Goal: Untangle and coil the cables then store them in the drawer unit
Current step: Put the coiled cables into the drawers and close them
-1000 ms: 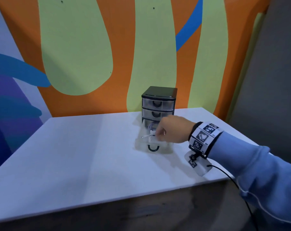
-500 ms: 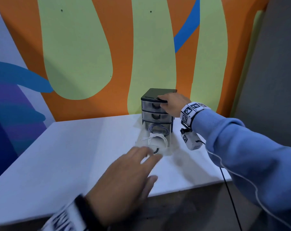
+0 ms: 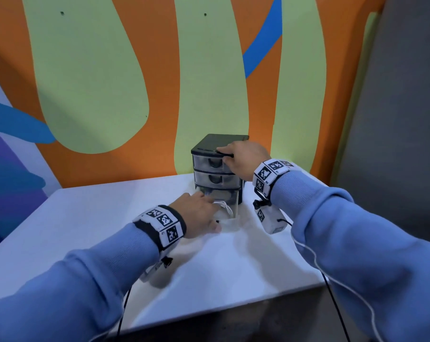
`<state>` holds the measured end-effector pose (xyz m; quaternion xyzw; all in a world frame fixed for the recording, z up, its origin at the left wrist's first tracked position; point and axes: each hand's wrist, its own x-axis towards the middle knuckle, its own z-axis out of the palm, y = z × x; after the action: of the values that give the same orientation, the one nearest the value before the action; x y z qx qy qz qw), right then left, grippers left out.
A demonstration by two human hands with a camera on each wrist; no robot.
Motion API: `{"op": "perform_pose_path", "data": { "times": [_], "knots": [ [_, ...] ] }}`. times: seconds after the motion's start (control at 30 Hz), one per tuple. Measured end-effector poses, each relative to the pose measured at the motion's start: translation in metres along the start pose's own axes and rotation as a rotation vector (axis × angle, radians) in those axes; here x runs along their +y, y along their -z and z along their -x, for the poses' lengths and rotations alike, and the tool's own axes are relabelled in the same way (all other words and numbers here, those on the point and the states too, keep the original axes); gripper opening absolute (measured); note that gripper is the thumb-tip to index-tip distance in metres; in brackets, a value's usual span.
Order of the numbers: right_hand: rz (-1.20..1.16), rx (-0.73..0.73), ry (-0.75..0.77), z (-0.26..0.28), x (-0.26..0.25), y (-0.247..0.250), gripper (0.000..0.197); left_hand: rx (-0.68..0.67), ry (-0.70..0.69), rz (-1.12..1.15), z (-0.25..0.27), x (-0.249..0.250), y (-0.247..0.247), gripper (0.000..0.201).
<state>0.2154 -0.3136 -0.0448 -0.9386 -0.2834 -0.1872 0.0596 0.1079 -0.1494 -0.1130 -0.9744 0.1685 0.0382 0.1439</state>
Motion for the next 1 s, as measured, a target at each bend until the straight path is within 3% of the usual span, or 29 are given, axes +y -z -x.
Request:
{"op": "perform_pose_path", "data": {
  "times": [0.4,0.5,0.6,0.7,1.0],
  "knots": [
    [-0.010,0.034,0.008,0.000,0.002,-0.004,0.042,0.274,0.284,0.111,-0.040,-0.010,0.005,0.014],
    [-0.010,0.042,0.009,0.000,0.002,-0.003,0.042,0.341,0.395,0.157,-0.043,-0.011,0.014,0.030],
    [-0.008,0.042,0.009,0.001,0.002,-0.002,0.042,0.288,0.498,0.297,-0.052,-0.008,0.011,0.033],
    [-0.015,0.038,0.011,0.000,0.002,-0.002,0.042,0.242,0.492,0.448,-0.062,-0.007,0.004,0.023],
    [-0.003,0.008,0.004,0.002,-0.001,-0.001,0.043,0.121,0.431,0.466,-0.050,-0.010,-0.004,0.020]
  ]
}}
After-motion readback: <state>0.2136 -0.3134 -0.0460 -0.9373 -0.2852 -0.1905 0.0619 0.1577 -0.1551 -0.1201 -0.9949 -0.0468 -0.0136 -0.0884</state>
